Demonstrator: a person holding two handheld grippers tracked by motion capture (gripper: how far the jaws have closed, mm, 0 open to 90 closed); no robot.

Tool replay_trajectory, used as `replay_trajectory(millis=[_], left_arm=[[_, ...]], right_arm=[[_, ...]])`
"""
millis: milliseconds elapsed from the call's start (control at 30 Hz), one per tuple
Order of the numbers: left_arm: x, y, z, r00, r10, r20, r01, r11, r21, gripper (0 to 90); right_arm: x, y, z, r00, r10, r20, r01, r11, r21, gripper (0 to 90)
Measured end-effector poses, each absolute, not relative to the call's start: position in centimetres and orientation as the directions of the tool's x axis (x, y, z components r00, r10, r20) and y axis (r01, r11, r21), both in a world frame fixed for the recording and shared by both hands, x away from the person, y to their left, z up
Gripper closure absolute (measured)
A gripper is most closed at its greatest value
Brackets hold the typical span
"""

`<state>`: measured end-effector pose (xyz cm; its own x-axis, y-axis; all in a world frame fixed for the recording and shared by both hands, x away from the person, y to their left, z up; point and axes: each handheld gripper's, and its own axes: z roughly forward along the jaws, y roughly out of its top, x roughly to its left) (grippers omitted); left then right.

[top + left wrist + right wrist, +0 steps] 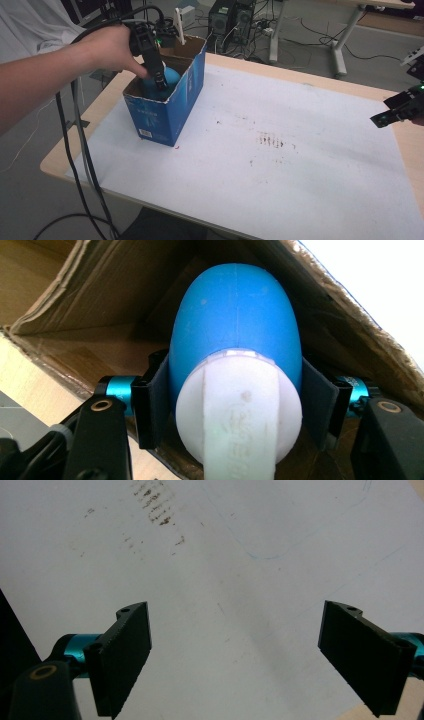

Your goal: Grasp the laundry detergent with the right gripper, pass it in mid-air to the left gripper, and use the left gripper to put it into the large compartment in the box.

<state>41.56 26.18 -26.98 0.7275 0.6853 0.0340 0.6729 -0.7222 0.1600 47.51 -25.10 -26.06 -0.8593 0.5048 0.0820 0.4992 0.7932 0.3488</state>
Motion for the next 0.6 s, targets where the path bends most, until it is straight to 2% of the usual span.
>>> replay_trajectory(millis=[600], left_arm=[[41.68, 26.09, -26.84, 0.732, 0.680, 0.042, 0.669, -0.729, 0.146, 37.4]], right_arm=[[47.67, -25.19, -26.16, -0.852, 0.517, 0.086, 0.512, 0.787, 0.345, 13.1]])
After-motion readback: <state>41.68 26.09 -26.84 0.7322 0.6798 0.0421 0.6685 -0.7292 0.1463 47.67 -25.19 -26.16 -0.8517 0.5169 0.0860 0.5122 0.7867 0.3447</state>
